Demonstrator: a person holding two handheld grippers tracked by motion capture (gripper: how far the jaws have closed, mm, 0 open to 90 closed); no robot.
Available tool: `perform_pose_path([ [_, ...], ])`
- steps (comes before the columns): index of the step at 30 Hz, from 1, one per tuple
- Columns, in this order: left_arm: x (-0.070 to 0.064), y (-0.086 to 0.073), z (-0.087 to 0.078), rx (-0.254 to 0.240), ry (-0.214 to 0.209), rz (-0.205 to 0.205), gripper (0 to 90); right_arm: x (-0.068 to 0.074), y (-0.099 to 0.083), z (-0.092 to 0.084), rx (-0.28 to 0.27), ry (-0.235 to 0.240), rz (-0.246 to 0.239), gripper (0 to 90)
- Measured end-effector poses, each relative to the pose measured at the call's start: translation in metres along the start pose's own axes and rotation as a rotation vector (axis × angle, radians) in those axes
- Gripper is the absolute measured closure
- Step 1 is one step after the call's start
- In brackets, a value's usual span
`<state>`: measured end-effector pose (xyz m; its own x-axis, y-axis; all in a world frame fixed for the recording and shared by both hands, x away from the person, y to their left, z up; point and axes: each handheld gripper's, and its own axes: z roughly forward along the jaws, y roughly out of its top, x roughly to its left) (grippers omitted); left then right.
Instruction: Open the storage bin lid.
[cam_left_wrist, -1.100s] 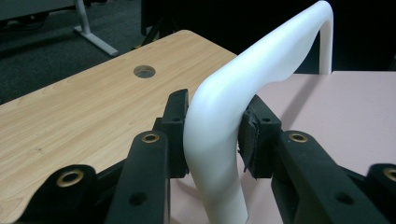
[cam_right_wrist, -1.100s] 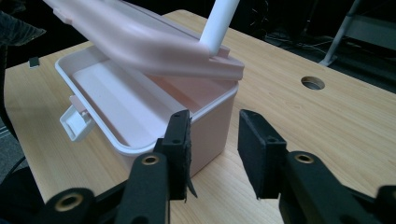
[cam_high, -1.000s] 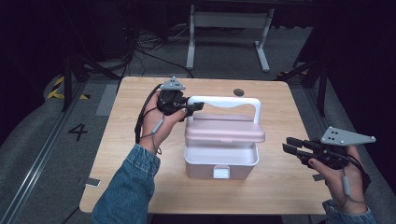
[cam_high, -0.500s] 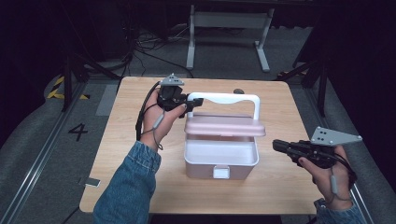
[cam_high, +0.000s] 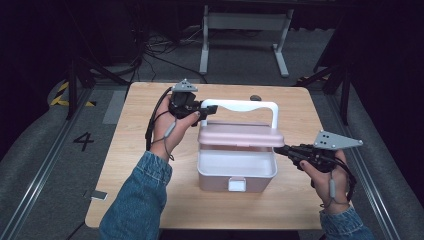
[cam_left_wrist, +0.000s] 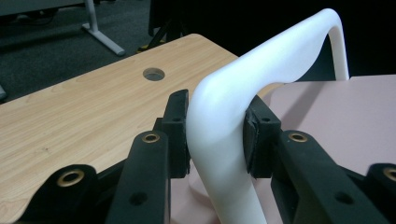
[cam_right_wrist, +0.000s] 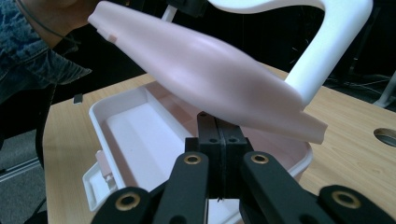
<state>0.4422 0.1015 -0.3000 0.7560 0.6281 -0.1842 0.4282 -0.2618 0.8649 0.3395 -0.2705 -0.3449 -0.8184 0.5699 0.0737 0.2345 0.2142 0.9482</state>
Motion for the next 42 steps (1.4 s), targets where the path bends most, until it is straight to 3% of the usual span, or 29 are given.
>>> perform_pose_path([
  [4,-0.002,-0.001,-0.003,-0.017,-0.006,0.008,58.6,-0.002,-0.001,0.0,-0.007,0.008,0.011,90.0],
  [7,-0.003,-0.002,-0.006,-0.056,0.005,0.039,46.7,-0.003,-0.001,0.0,-0.005,0.01,0.013,90.0],
  [11,-0.004,-0.004,-0.015,-0.064,0.025,0.073,40.5,-0.003,-0.002,0.001,-0.009,0.018,0.018,90.0],
  [16,-0.006,-0.009,-0.035,-0.073,0.041,0.128,38.8,-0.003,-0.002,0.001,-0.009,0.02,0.026,90.0],
  [23,-0.013,-0.02,-0.063,-0.087,0.039,0.172,38.5,-0.001,-0.002,-0.002,-0.018,0.02,0.049,90.0],
  [29,-0.024,-0.035,-0.081,-0.066,0.037,0.204,38.4,0.0,0.0,-0.001,-0.032,0.015,0.062,90.0],
  [38,-0.033,-0.055,-0.08,-0.052,0.046,0.21,38.0,-0.002,0.006,0.001,-0.053,0.024,0.072,90.0],
  [42,-0.035,-0.061,-0.077,-0.071,0.082,0.202,39.0,-0.003,0.006,0.001,-0.057,0.03,0.08,90.0],
])
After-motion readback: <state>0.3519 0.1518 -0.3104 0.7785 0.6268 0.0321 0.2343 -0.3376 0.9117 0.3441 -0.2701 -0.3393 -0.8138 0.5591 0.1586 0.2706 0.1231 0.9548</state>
